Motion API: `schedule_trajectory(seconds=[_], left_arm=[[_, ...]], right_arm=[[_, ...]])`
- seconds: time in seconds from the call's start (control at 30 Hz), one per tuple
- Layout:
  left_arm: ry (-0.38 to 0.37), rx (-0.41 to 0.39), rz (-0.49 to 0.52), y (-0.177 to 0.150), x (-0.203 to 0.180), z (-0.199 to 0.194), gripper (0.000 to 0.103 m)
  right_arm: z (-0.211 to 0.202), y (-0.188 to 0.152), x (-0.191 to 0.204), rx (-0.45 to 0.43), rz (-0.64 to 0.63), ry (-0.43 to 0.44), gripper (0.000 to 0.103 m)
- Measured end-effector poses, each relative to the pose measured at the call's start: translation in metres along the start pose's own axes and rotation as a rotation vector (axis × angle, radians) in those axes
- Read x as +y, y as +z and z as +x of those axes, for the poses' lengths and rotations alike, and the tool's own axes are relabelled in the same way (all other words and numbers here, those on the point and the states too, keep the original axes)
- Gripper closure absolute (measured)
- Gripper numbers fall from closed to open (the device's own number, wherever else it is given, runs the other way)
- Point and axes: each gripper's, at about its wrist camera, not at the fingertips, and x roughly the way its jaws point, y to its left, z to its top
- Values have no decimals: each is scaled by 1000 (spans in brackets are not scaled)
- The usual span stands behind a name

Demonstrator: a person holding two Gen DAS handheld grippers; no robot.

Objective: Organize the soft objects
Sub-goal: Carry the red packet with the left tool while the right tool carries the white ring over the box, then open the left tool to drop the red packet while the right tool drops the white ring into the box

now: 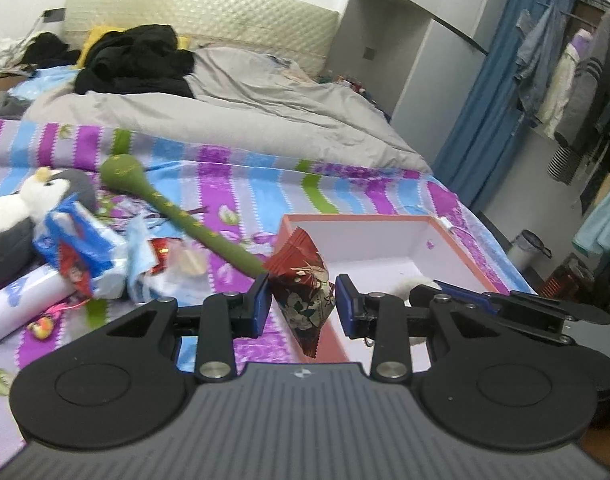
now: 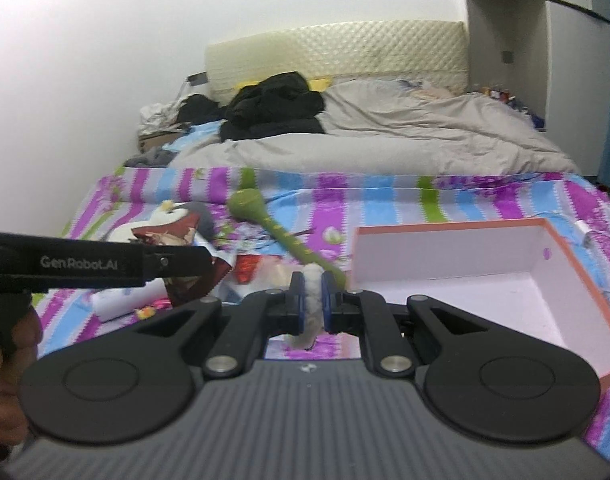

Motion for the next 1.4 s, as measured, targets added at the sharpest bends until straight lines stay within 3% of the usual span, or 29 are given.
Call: schedule_trajectory(seconds=[0.43, 0.87, 1.17, 1.3, 1.4], left_arm=[[-63, 111, 73, 1, -59, 92, 63], [-92, 268, 125, -10, -82, 184, 63], [-92, 330, 124, -24, -83, 213, 63], [-96, 311, 118, -24, -83, 211, 60], [-102, 295, 107, -22, -80, 205, 46]], right_arm=[[10, -13, -81, 32, 107, -117, 91], [67, -46, -141, 184, 253, -172, 91], [91, -70, -162, 287, 314, -193, 89], [92, -72, -165, 293, 316, -205, 89], [92, -71, -166, 297, 322, -199, 83]])
